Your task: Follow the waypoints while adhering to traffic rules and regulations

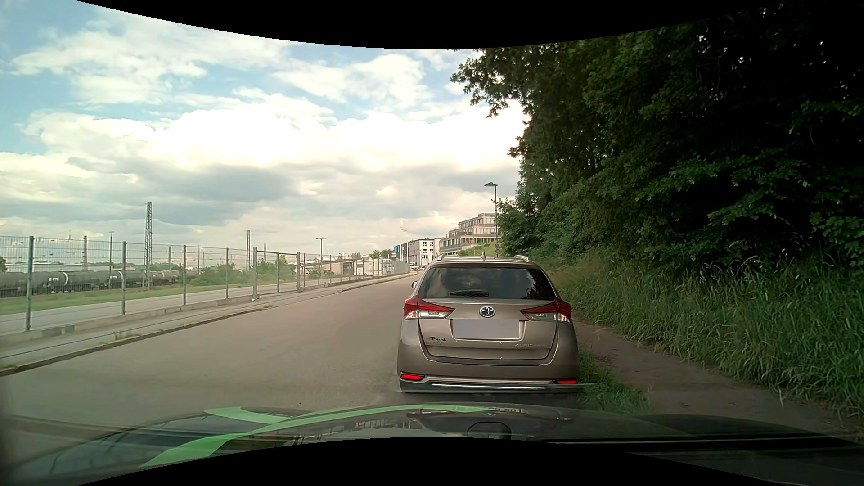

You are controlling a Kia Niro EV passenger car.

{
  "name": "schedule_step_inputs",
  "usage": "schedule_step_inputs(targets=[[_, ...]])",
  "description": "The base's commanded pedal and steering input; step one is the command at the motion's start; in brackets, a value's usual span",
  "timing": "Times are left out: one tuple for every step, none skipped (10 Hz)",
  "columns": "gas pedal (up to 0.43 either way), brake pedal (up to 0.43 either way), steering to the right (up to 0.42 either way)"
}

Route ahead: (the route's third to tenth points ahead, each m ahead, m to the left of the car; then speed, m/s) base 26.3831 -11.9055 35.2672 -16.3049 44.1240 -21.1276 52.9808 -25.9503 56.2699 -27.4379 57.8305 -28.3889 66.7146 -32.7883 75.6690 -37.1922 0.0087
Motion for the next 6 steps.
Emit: schedule_step_inputs(targets=[[0.000,0.012,-0.971],[0.000,0.006,-0.972],[0.000,0.000,-0.971],[0.000,0.000,-0.971],[0.000,0.000,-0.971],[0.000,0.012,-0.972]])
